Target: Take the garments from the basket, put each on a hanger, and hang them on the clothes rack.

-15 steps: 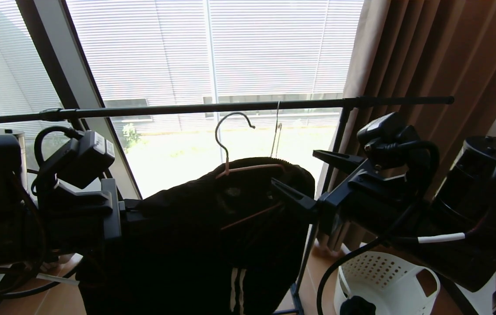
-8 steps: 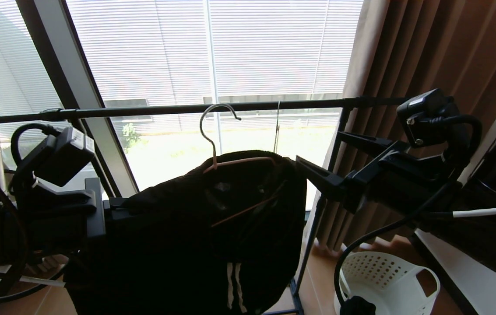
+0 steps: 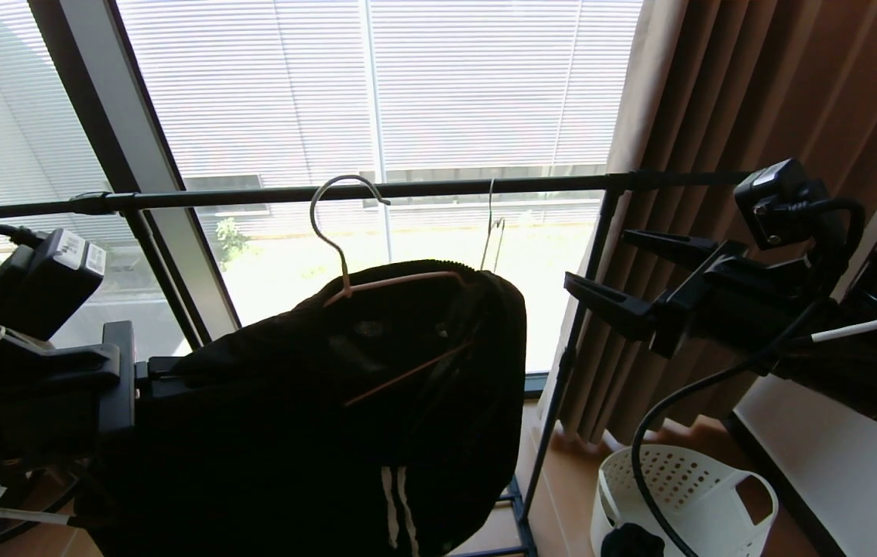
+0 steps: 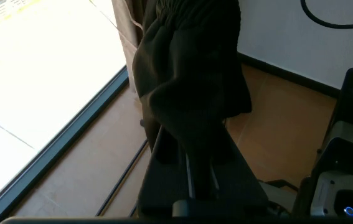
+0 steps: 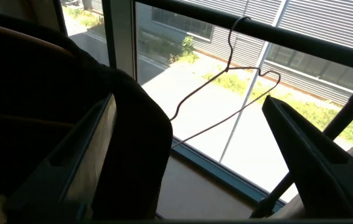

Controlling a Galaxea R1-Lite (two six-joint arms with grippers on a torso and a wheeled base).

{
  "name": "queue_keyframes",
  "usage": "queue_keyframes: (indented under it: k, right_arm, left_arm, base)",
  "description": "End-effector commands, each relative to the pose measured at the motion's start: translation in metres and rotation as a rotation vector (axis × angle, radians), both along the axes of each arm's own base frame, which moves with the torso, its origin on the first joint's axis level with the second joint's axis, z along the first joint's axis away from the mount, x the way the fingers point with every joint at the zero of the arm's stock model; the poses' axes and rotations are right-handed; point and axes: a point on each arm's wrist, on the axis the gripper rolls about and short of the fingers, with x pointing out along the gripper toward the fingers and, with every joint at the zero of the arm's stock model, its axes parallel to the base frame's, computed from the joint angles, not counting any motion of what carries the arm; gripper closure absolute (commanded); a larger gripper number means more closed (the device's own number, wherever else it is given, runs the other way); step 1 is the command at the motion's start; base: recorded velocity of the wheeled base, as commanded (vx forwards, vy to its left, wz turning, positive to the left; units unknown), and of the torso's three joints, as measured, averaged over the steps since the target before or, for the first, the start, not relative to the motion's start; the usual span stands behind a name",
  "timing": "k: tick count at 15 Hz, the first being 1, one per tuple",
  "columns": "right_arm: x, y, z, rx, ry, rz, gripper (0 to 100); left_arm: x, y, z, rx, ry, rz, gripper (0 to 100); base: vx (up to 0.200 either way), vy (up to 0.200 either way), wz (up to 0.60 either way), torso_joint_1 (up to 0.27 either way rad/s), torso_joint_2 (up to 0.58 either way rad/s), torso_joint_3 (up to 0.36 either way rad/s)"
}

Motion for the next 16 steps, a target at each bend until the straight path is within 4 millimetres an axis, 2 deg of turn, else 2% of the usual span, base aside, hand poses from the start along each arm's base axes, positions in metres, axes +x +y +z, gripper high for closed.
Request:
queue_keyframes:
  k: [1,4,8,13,16]
  right_arm:
    - [0.005,-0.002,-0.003,-0.006,0.01,-0.014,0]
    - [0.006,-0.002,-0.003,-0.006,0.009,-0.017,0]
    - [0.005,-0.002,-0.003,-0.005,0.008,-0.018,0]
    - [0.005,-0.002,-0.003,-0.006,0.009,-0.018,0]
    - [0.006,-0.002,-0.003,-0.006,0.01,-0.018,0]
  left_arm:
    - [-0.003,0.008,-0.001,0.0,-0.001,0.037,100]
    - [-0.033,0.027,-0.013,-0.019,0.001,0.101,100]
    - [-0.05,0.042,-0.024,-0.018,0.005,0.211,100]
    - [-0.051,0.055,-0.03,-0.018,0.029,0.327,100]
    - [-0.034,0.059,-0.027,0.003,0.054,0.386,100]
  base:
    - [0.0,0.0,0.0,0.0,0.0,0.0]
    - [0.0,0.0,0.0,0.0,0.0,0.0]
    - [0.0,0.0,0.0,0.0,0.0,0.0]
    - [0.0,0.0,0.0,0.0,0.0,0.0]
    - [0.0,0.0,0.0,0.0,0.0,0.0]
